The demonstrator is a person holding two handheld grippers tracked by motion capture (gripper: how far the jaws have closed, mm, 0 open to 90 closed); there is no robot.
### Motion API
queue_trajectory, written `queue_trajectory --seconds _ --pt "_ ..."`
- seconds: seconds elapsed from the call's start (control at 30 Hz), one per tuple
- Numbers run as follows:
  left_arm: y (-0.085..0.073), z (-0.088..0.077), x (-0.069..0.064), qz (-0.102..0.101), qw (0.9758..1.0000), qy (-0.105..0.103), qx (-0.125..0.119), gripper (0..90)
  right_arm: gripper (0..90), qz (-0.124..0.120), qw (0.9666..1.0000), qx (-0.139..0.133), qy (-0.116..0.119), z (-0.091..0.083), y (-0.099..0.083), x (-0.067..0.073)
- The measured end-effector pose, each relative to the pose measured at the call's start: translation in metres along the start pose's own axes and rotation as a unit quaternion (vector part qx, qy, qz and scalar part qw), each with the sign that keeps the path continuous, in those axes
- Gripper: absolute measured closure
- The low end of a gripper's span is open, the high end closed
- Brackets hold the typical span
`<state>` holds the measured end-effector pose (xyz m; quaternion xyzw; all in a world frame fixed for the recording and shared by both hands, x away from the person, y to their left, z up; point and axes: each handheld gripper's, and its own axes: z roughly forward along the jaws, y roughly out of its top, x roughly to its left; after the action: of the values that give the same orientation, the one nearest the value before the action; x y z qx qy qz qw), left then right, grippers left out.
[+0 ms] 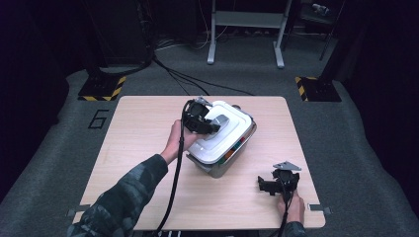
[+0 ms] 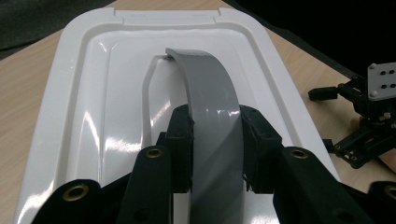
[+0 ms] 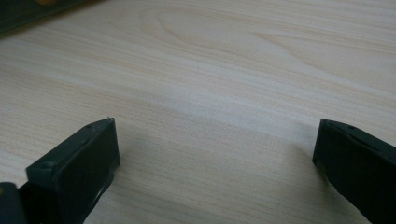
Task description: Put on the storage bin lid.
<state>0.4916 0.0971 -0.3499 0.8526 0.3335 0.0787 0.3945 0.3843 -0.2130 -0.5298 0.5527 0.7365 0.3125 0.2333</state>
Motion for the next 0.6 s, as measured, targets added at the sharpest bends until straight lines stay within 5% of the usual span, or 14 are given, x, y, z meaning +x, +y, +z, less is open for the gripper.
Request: queue_trajectory --seconds 0.6 --pt "-0.003 0.034 -0.012 -0.005 0.9996 0.019 0.019 67.5 0.0 -0.001 1.0 0.0 0.001 0.0 0.0 0.0"
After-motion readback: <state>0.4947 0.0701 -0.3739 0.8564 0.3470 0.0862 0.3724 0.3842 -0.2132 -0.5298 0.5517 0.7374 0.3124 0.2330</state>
